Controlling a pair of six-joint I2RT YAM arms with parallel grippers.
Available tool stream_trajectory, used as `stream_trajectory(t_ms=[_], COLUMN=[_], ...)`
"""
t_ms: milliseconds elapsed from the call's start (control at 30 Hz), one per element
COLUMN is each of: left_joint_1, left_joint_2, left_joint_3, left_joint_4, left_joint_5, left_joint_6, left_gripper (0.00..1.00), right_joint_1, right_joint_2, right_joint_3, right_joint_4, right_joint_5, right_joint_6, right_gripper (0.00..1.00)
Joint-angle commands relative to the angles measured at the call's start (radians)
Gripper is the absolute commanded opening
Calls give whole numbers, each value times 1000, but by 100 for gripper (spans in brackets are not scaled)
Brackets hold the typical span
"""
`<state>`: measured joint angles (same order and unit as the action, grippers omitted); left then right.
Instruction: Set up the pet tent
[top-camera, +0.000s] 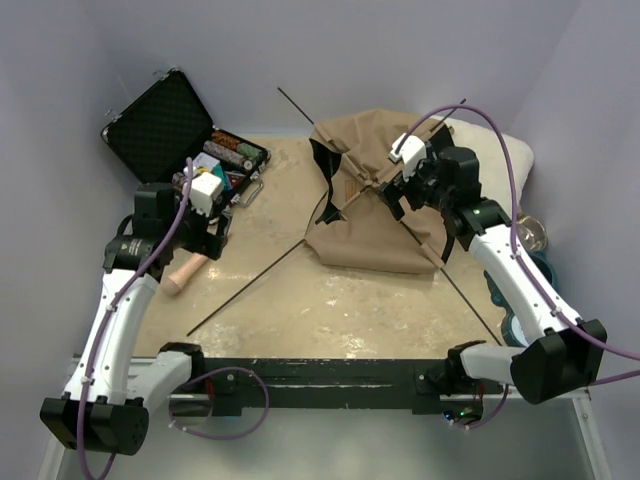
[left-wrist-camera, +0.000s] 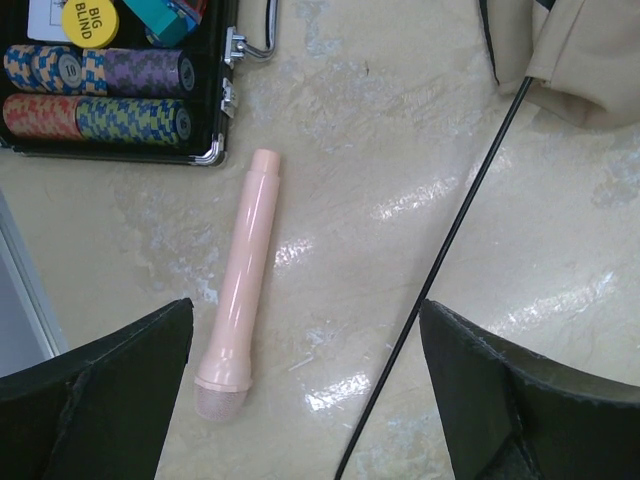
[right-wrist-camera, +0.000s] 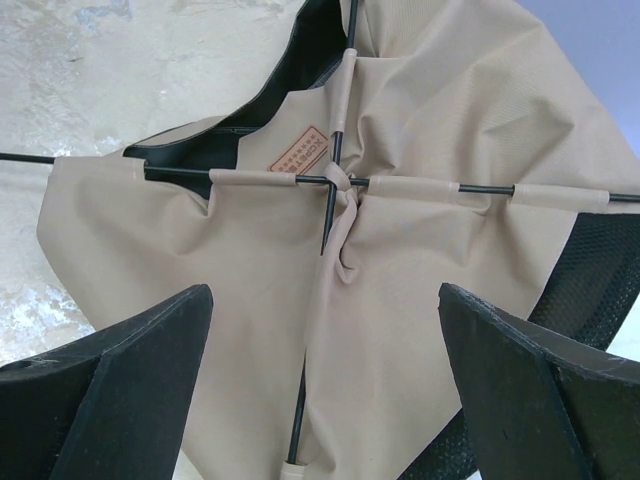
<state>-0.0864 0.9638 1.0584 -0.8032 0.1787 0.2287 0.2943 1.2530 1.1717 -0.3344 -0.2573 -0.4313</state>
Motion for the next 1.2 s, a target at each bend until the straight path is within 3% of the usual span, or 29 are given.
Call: stream_trajectory(t_ms=[0, 300, 700, 933, 1167], left_joint_1=[-1, -15, -92, -110, -142], left_joint_2=[15, 44, 233, 315, 434], left_joint_3=[-12, -198, -314, -356, -347], left_joint_4=[-30, -73, 58, 116, 160], left_joint_5=[60, 162, 65, 82, 91], left_joint_6=[141, 343, 393, 402, 405], left_gripper=[100, 100, 100, 93, 75], right_joint_1=[0, 2, 2, 0, 2], right_joint_2=[-35, 31, 197, 273, 370], right_joint_3=[14, 8, 77, 88, 126], right_joint_4=[8, 29, 0, 21, 57], right_joint_5=[-20, 10, 53, 98, 102], right_joint_6=[2, 20, 20, 29, 58], right_gripper=[98, 99, 98, 98, 97])
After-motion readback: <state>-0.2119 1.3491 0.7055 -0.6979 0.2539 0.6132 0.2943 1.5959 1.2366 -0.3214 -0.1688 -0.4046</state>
